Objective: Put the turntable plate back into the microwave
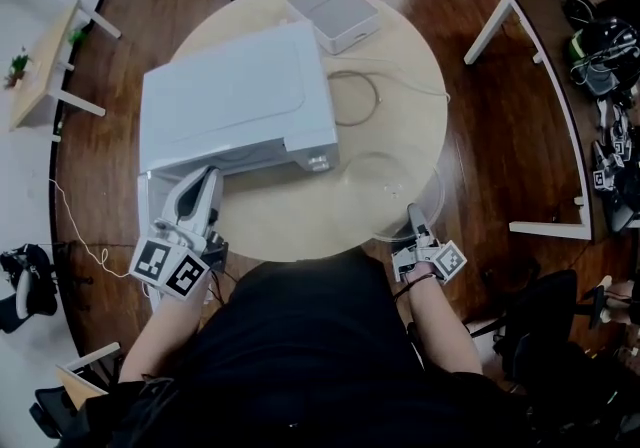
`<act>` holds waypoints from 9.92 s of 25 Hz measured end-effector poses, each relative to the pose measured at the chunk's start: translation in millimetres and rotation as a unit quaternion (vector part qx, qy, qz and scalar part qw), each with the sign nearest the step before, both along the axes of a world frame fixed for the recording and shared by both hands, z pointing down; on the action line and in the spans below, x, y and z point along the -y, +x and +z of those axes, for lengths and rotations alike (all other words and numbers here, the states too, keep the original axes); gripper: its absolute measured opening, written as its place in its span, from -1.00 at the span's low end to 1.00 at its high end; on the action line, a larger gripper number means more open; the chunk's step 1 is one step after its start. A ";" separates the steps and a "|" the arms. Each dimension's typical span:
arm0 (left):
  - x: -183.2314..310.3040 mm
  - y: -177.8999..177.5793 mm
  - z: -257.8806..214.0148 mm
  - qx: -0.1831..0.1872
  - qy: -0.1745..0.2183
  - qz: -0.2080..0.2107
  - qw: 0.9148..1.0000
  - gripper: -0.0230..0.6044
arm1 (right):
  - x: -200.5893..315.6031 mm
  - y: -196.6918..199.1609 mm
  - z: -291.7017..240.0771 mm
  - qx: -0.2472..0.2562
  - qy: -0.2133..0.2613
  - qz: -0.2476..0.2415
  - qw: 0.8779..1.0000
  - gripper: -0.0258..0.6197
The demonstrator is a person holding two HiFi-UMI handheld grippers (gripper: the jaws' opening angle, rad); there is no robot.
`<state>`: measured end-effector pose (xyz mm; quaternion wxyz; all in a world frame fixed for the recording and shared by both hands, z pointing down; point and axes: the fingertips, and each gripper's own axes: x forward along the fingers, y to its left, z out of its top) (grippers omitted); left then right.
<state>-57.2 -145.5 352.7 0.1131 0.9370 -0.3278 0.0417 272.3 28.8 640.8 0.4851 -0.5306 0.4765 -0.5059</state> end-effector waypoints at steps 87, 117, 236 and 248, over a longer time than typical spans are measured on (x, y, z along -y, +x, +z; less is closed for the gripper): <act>-53.4 -129.7 25.3 -0.047 0.007 0.039 0.998 -0.91 | -38.1 -101.4 -80.2 0.002 0.068 0.099 0.993 -0.82; -53.9 -138.8 18.6 -0.052 0.013 0.027 0.998 -0.91 | -23.2 -133.7 -78.2 0.009 0.068 0.042 0.997 -0.82; -49.7 -178.6 21.8 -0.061 0.002 -0.145 0.988 -0.91 | 117.7 -278.8 -107.1 0.065 0.067 -0.297 0.950 -0.82; -47.1 -179.1 23.7 -0.049 0.001 -0.151 0.987 -0.91 | 127.7 -283.9 -94.7 0.073 0.064 -0.302 0.948 -0.82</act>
